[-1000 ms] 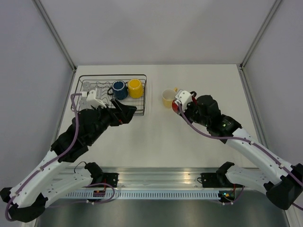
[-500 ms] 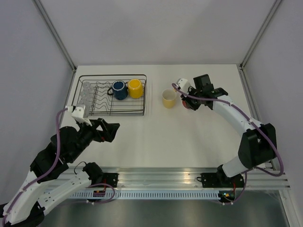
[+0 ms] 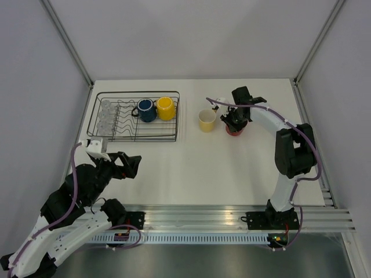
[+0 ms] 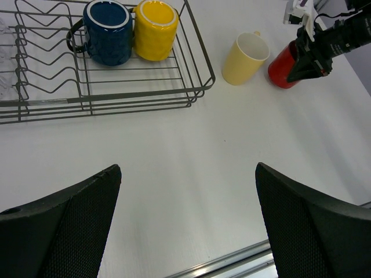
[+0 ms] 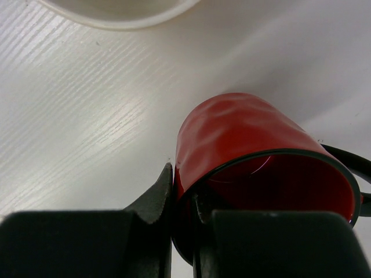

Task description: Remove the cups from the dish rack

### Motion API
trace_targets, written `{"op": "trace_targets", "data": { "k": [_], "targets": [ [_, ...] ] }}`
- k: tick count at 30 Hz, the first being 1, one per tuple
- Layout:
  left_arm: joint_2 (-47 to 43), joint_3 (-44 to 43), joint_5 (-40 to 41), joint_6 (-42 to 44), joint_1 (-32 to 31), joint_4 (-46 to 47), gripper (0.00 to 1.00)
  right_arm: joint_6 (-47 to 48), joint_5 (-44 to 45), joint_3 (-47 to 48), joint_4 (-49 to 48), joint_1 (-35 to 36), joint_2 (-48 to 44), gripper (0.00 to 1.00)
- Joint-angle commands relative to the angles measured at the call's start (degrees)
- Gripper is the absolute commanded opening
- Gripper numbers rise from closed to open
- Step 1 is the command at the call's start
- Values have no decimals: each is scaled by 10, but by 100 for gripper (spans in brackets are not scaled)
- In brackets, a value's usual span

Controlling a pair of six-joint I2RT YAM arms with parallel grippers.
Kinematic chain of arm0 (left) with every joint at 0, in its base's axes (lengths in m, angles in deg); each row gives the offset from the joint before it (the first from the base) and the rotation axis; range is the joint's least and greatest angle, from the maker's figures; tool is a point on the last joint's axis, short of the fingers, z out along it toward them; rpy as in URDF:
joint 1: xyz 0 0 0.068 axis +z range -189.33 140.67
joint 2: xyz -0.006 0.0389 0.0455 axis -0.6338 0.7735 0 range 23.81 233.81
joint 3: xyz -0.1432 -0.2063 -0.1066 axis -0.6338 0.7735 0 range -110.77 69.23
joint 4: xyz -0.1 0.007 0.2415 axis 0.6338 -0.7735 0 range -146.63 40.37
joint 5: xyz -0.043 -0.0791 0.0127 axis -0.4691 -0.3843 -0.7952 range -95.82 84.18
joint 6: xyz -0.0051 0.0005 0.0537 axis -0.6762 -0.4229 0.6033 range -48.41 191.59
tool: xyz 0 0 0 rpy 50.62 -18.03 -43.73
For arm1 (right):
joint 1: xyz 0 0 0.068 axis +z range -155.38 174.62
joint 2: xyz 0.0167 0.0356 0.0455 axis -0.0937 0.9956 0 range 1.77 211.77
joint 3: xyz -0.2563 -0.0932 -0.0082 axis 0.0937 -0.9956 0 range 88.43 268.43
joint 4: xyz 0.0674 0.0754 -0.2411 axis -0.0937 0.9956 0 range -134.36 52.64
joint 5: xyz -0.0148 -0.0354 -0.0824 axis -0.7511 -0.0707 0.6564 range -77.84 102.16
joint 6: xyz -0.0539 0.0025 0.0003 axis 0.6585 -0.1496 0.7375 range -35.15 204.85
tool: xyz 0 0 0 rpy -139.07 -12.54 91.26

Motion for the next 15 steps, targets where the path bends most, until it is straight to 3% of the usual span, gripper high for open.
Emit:
{"op": "trace_targets", "data": {
  "k": [1,9,15],
  "targets": [
    [-14,5,19,9,1,12,100,9,5,46,-29,1,11,0],
    [-20,8,17,8,1,10,100,8,13,83,-26,0,51,1],
    [-27,9,16,7,1,9,100,12,19,101,-2,0,72,11]
  ]
}}
